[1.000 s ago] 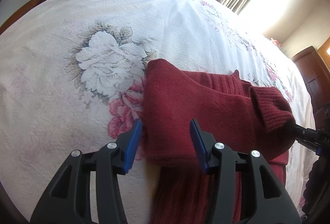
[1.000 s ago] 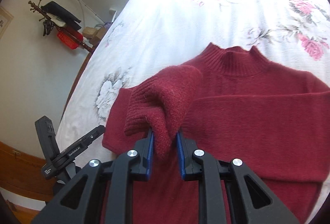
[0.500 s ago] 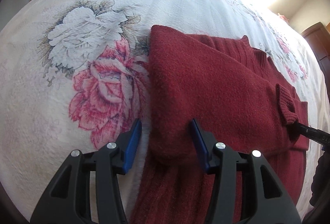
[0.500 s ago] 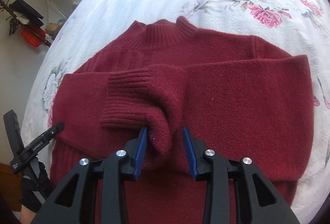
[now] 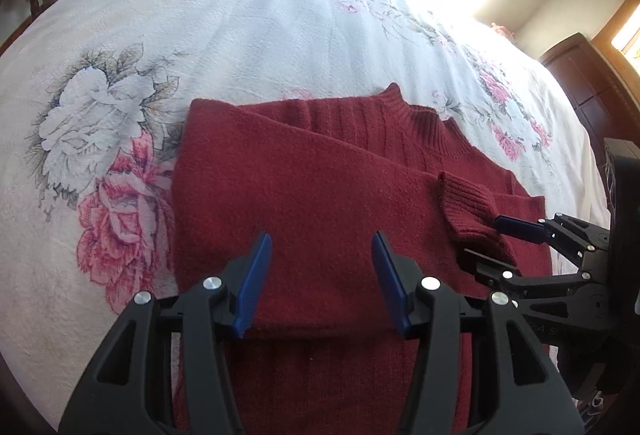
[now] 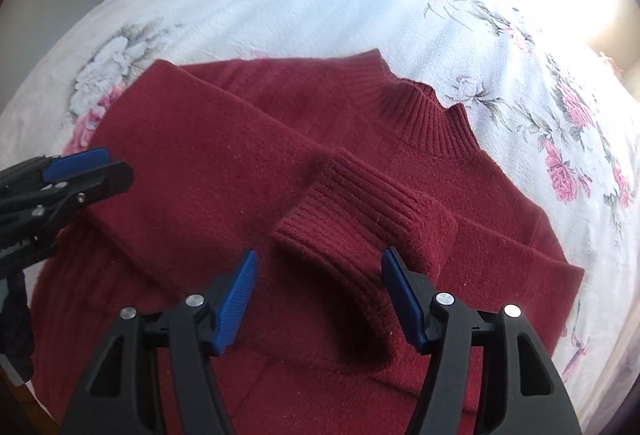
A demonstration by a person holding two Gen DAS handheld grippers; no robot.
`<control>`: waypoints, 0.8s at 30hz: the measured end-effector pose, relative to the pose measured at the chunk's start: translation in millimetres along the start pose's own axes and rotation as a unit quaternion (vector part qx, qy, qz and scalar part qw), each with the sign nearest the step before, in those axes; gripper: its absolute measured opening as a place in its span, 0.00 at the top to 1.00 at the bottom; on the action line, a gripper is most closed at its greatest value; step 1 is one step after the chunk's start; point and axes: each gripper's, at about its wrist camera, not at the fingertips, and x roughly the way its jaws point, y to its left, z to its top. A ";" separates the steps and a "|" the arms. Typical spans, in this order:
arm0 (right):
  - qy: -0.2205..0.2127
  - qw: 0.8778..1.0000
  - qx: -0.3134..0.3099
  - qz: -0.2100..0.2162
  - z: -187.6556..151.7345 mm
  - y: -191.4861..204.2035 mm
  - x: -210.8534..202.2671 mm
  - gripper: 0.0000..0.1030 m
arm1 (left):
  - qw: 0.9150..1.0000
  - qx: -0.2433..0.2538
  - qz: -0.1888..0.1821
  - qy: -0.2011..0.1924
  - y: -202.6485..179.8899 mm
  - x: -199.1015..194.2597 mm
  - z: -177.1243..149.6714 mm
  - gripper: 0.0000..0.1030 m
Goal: Fold small clothes
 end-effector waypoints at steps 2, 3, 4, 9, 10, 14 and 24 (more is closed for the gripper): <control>0.013 1.000 0.008 -0.010 0.1 -6.8 11.5 0.61 | 1.000 -0.007 0.007 0.010 7.2 11.6 -2.5 0.50; 0.013 1.000 0.019 -0.006 -1.0 -12.1 12.6 0.75 | 1.000 -0.009 0.006 0.012 10.3 15.4 -3.9 0.50; 0.008 0.999 0.032 -0.002 -2.8 -18.5 10.5 0.84 | 1.000 -0.010 0.003 0.013 13.2 17.5 -4.3 0.50; -0.039 0.990 0.123 0.052 -21.8 -62.5 -16.2 0.88 | 1.000 0.004 0.008 0.008 13.3 21.7 -7.2 0.50; -0.046 0.986 0.147 0.068 -27.6 -74.3 -20.9 0.88 | 1.000 0.004 0.009 0.006 13.3 21.9 -7.4 0.50; -0.053 0.969 0.216 0.108 -55.6 -116.3 -30.8 0.86 | 1.000 0.004 0.014 0.003 12.4 22.9 -8.5 0.50; -0.028 0.918 0.342 0.199 -117.7 -195.0 1.1 0.62 | 1.000 0.008 0.022 0.003 8.7 25.1 -10.0 0.48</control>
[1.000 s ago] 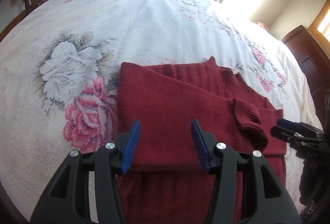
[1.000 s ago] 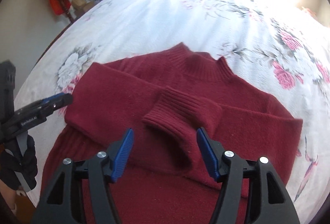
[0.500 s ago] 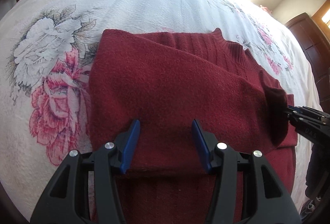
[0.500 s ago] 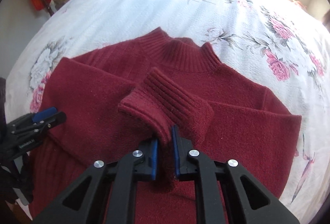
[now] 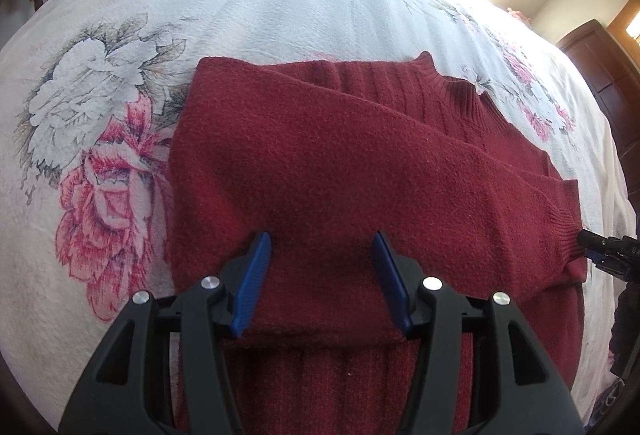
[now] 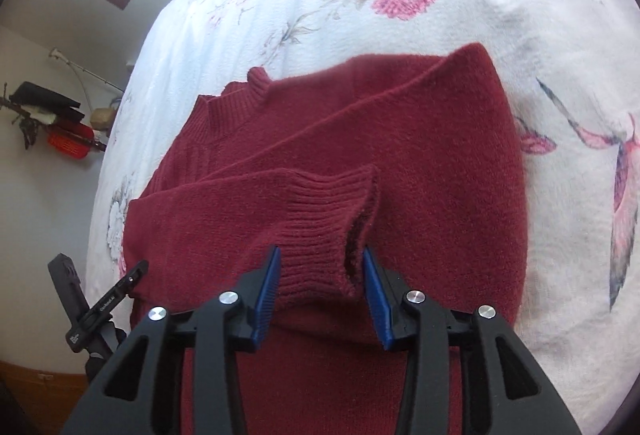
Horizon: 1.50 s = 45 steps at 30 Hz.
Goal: Fold small clothes
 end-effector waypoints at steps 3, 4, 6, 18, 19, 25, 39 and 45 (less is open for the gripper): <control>-0.005 1.000 -0.009 -0.003 0.0 -1.6 0.1 0.88 | 1.000 0.005 0.002 0.002 -1.0 0.9 0.7 0.48; -0.011 1.000 -0.014 -0.003 -0.4 -0.2 -2.8 0.89 | 1.000 0.005 0.001 0.002 -1.4 1.5 0.9 0.48; -0.020 0.999 -0.027 -0.024 -1.3 3.3 -6.5 0.90 | 1.000 0.009 0.003 0.001 -1.8 2.0 0.6 0.48; -0.047 0.997 -0.029 -0.063 -37.3 -5.8 -25.1 0.75 | 1.000 0.014 -0.001 0.005 -3.9 -32.9 -17.6 0.44; -0.051 0.997 -0.034 -0.055 -49.4 -5.5 -35.3 0.74 | 1.000 0.017 -0.004 0.002 -1.8 -43.5 -27.1 0.44; -0.053 0.994 -0.086 -0.043 -160.9 -10.9 -91.6 0.56 | 0.997 0.057 0.040 0.023 25.4 -98.5 -114.4 0.40; -0.014 0.999 -0.031 -0.039 -355.6 -69.6 -146.4 0.46 | 0.996 0.012 0.044 0.074 87.8 -182.6 -276.9 0.36; -0.010 1.000 0.012 0.011 -367.7 -86.0 -134.3 0.46 | 0.996 0.009 0.032 0.082 81.2 -179.8 -297.3 0.34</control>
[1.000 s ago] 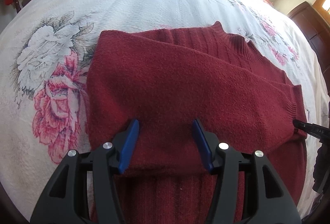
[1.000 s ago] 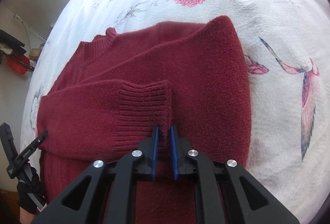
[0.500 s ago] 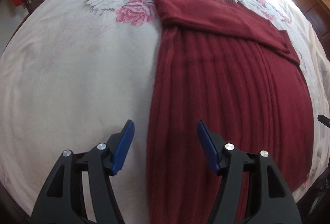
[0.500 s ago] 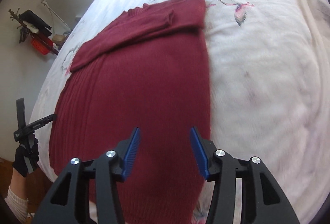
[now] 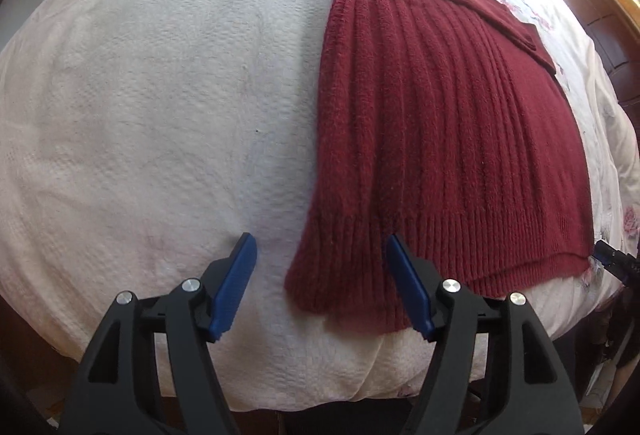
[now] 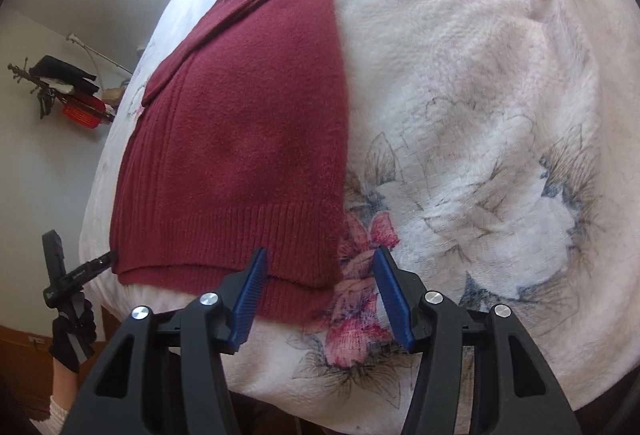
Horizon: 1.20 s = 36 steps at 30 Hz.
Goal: Fold small clothes
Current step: 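Grasp the ribbed hem with both grippers, then lift the hem with both grippers, fold it toward the collar, release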
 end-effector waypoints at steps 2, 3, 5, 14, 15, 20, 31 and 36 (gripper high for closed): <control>0.002 1.000 0.011 0.015 -0.7 -1.3 6.0 0.46 | 1.000 -0.005 -0.011 0.001 -1.9 1.2 -0.9 0.34; 0.003 1.000 0.014 0.021 0.3 -0.8 9.9 0.46 | 1.000 -0.010 -0.018 0.002 -3.0 2.1 -0.1 0.34; 0.005 0.999 0.019 0.027 0.7 -0.4 15.3 0.46 | 0.999 -0.018 -0.027 0.002 -4.3 4.3 1.3 0.34; 0.015 0.996 0.041 0.075 0.9 2.6 31.2 0.73 | 0.996 -0.042 -0.076 0.010 -7.9 10.0 0.1 0.58; 0.017 0.996 0.047 0.079 0.5 0.3 32.2 0.87 | 0.995 -0.051 -0.088 0.011 -7.6 10.6 -0.7 0.70; 0.008 0.992 0.058 0.115 -2.7 -7.7 22.0 0.93 | 0.992 -0.077 -0.101 0.003 0.3 5.5 -3.8 0.93; -0.037 0.968 0.069 0.239 34.6 10.0 -24.4 0.94 | 0.977 -0.087 -0.182 -0.068 -4.2 -52.3 26.3 0.94; -0.054 0.967 0.065 0.242 66.3 16.7 -37.6 0.94 | 0.976 -0.079 -0.181 -0.093 -11.4 -65.6 57.9 0.94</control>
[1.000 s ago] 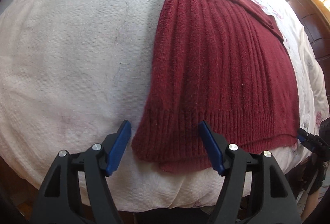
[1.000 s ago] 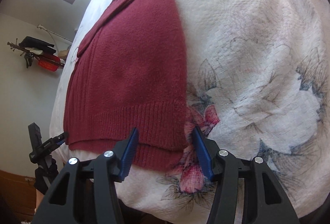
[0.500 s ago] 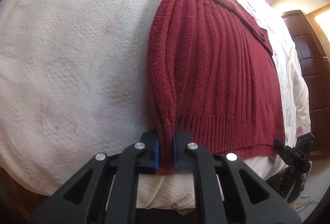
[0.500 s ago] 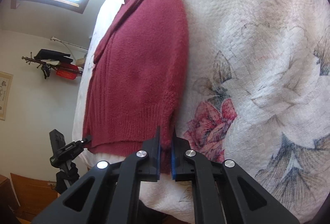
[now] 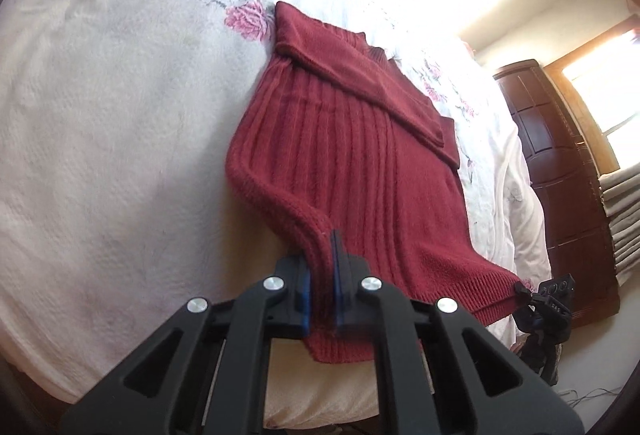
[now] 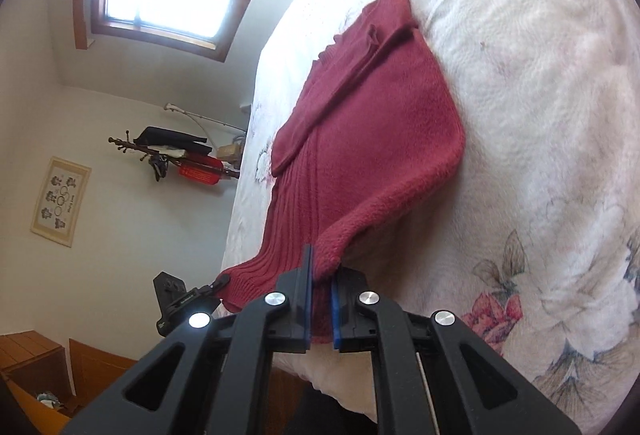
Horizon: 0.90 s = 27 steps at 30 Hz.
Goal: Fold small clothes
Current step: 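Lift the hem with both grippers, fold it toward the collar, release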
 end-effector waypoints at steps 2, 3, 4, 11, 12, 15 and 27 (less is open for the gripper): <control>-0.002 1.000 0.003 -0.001 12.3 3.3 2.2 0.94 | 1.000 -0.001 0.002 -0.007 0.0 2.1 12.3 0.94; -0.003 1.000 0.005 -0.002 18.0 3.6 3.0 0.94 | 1.000 -0.002 0.002 -0.010 -0.3 4.9 18.5 0.94; -0.004 1.000 0.007 -0.003 24.9 2.6 4.2 0.94 | 1.000 -0.003 0.004 -0.011 -0.2 7.9 24.4 0.94; -0.005 0.999 0.042 -0.013 79.2 -10.2 23.4 0.94 | 0.999 -0.025 0.018 -0.014 10.8 46.2 69.8 0.94; -0.003 0.999 0.047 -0.014 87.2 -13.0 29.0 0.94 | 0.999 -0.031 0.019 -0.013 13.6 53.8 76.5 0.94; 0.004 0.998 0.058 -0.033 108.6 -21.5 48.8 0.94 | 0.999 -0.042 0.031 -0.007 20.2 77.8 94.9 0.94; 0.038 0.991 0.092 -0.085 155.2 -60.0 102.2 0.90 | 0.996 -0.063 0.053 0.037 41.5 146.0 125.5 0.89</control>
